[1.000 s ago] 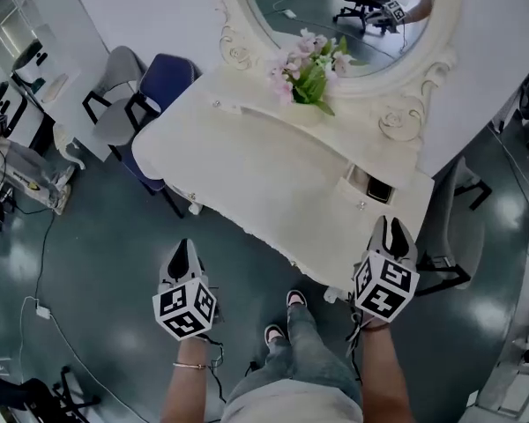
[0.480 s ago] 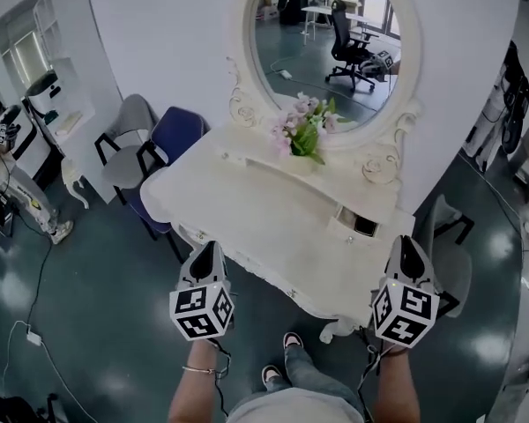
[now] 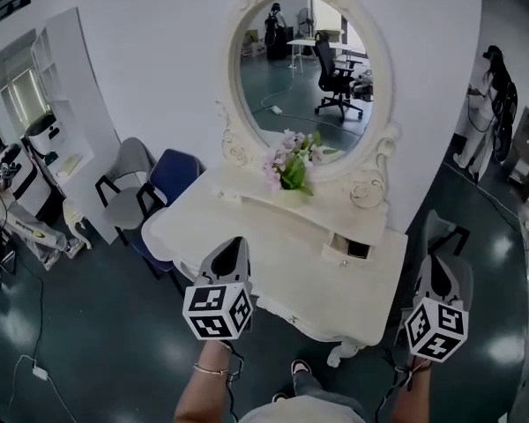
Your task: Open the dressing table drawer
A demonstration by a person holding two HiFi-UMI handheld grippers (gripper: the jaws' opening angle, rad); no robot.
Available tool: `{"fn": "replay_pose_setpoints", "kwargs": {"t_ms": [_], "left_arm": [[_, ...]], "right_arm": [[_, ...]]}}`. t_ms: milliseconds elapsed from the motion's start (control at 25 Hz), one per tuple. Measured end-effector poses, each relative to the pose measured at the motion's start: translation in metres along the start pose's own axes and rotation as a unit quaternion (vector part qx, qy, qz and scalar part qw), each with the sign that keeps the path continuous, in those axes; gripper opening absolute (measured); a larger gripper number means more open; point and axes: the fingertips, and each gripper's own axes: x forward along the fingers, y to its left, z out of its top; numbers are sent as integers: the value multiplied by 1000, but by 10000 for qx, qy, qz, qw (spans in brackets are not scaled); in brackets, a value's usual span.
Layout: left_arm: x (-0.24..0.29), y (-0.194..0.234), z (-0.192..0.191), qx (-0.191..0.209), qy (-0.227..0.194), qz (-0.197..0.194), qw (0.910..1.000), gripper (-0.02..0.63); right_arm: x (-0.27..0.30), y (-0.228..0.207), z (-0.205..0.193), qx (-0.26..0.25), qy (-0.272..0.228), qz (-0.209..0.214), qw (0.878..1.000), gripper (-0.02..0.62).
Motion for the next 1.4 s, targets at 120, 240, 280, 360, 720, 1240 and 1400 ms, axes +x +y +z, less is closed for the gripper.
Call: {"fn": "replay_pose_setpoints", "kwargs": {"t_ms": [120,240,280,360,720,1240,1400], "left_arm": [[10,-9,7,74,-48,-89,9999,21],[18,-15,7,105,-25,-122,9999,21],[21,-17,6,105,-9,-127,9999,21],[26,-20,4,92,16,-154,9998,21],[37,-23,-3,32,92,-159,9998,21],[51,-24,-18,-61,247,-172,9995,21],[54,-26,-19,-79,267,-195,9994,21]], "right_arm": [[-5,-24,-15,142,149,-203,9996,6],[-9,-42,-23,213,228,-398,9987,6],[-9,-45,-23,226,223,-431,9986,6],[-8,-48,-22,236,198,-458,9985,5],[4,-44,-21,163,209,-400,9988,3],[13,-47,-27,174,279,-448,9985,2],[14,-49,-29,162,311,-483,9982,2]]}}
